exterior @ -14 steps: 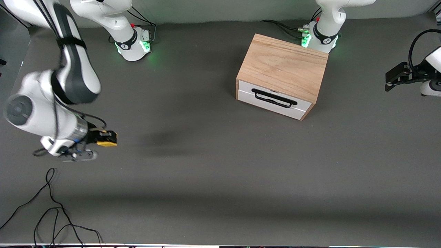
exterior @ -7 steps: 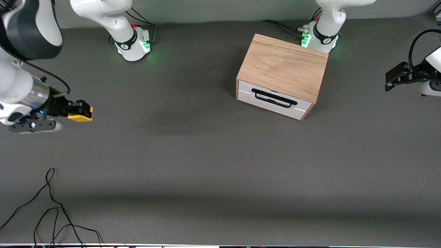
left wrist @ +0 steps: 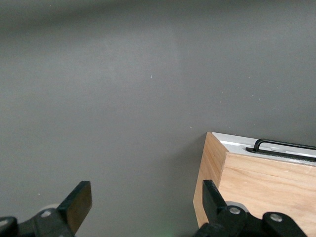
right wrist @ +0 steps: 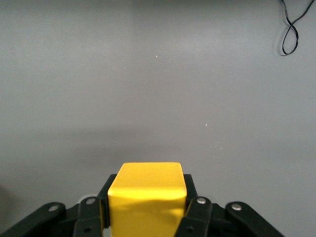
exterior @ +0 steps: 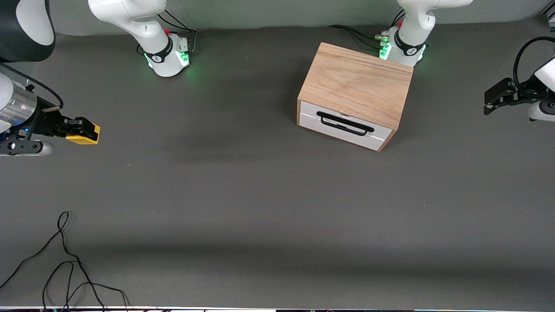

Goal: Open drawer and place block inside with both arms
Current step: 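Lift the yellow cube with the right gripper and draw it back, then reach the left gripper to the black drawer handle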

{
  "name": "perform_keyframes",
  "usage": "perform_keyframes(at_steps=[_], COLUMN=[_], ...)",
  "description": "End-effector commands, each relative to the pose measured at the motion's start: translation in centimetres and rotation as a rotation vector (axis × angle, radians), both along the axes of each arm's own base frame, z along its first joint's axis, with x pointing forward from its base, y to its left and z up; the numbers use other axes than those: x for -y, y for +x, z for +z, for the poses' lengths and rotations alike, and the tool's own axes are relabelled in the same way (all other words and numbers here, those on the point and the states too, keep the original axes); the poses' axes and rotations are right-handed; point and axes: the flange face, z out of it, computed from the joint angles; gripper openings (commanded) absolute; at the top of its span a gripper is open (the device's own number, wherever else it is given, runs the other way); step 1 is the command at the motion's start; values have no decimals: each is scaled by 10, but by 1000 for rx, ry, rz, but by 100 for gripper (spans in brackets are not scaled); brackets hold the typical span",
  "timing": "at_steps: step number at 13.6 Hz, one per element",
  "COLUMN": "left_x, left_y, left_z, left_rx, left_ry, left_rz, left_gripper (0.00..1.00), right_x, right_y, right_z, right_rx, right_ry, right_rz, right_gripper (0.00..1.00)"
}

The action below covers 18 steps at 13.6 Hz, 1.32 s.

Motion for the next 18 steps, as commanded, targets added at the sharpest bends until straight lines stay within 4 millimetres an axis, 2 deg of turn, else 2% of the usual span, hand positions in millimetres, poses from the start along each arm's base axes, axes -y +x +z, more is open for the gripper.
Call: perform_keyframes(at_steps=[1, 5, 8, 11, 13, 15, 18], left_x=[7, 36, 72, 113, 150, 170, 204], left_y=[-1, -2, 0, 8, 13, 22, 30], left_z=[2, -1, -10, -28, -47, -73, -128], left_rx=[-3, -24, -35, -42, -44, -52, -87], left_ry=[-11, -81, -73, -69, -48, -17, 70], left_rz=[150, 508, 701, 897, 1069, 1253, 1228], left_gripper=[100, 100, 100, 100, 100, 100, 100], right_x=[3, 1, 2, 3, 5, 8, 6], right_y=[-16, -16, -16, -18, -22, -26, -25], right_z=[0, 0, 2, 7, 16, 19, 16], right_rx=[26, 32, 35, 36, 51, 44, 39], right_ry=[-11, -11, -11, -10, -6, -6, -6], right_rz=[-24, -29, -32, -33, -30, -38, -38], right_gripper=[16, 15, 15, 15, 15, 15, 15])
